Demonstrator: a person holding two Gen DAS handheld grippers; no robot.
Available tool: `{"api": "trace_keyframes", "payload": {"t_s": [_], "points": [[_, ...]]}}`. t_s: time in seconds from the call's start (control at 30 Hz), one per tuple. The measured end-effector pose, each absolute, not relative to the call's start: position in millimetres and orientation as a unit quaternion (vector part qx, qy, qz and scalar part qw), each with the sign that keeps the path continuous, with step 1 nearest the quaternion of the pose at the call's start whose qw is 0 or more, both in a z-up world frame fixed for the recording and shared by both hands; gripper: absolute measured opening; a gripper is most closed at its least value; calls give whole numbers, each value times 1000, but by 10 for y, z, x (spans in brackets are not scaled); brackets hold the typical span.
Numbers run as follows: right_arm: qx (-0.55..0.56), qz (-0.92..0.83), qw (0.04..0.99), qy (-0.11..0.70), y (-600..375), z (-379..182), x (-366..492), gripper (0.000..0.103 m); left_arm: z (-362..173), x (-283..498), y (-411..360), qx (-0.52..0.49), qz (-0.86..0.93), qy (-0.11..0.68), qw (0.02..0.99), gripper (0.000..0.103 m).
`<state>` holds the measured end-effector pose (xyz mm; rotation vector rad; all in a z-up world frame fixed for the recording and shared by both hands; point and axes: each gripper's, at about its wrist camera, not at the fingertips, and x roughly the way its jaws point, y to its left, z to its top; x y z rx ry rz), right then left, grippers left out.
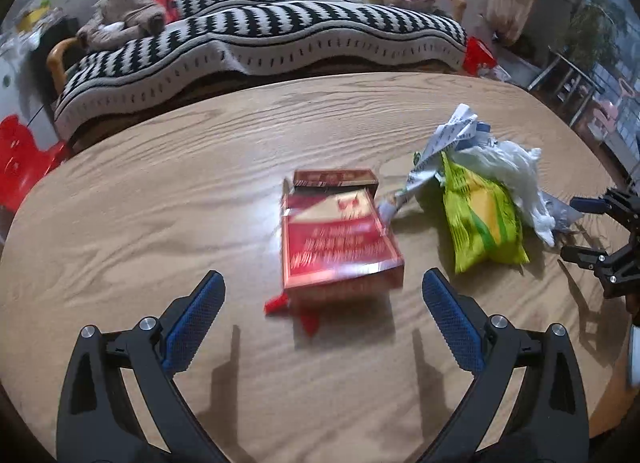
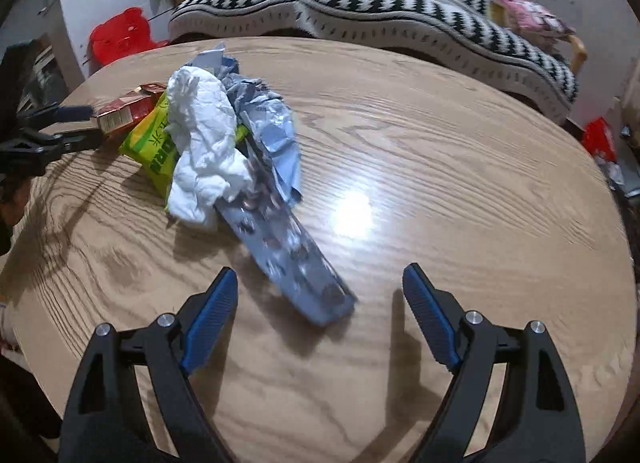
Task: Collect trash
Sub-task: 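Grasp the red cigarette pack with the left gripper while the right grasps the blister pack, then carry the red pack and blister pack over the bin and open both grippers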
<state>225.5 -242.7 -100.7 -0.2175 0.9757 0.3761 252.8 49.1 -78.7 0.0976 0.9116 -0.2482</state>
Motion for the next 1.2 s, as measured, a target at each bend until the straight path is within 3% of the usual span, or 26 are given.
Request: {"api": "trace_keyframes", "payload": {"t_s": [0.1, 0.17, 0.23, 0.27, 0.33, 0.7, 1.2], "points": [[-99, 192, 859, 465, -2387, -1031, 2339, 75, -838, 2654, 444, 44, -121, 444, 887, 96], [-100, 199, 860, 459, -2370, -1008, 2333, 57, -840, 2689, 448, 35, -111, 440, 891, 93], [-99, 204, 858, 460, -2333, -986, 2297, 33, -815, 2700, 443, 30, -111, 437, 892, 62], [-99, 208, 857, 462, -2324, -976, 2262, 29, -806, 2702, 437, 29, -112, 441, 890, 55], [-102, 206, 859, 457, -2326, -936, 2155, 20, -741, 2666, 446, 23, -100, 438, 893, 55], [-29, 152, 880, 448, -2469, -622, 1386, 18, -195, 1831, 518, -6, -79, 406, 910, 55], [-16, 124, 898, 422, -2475, -298, 199, 18, -116, 483, 18, -37, -99, 400, 910, 55]]}}
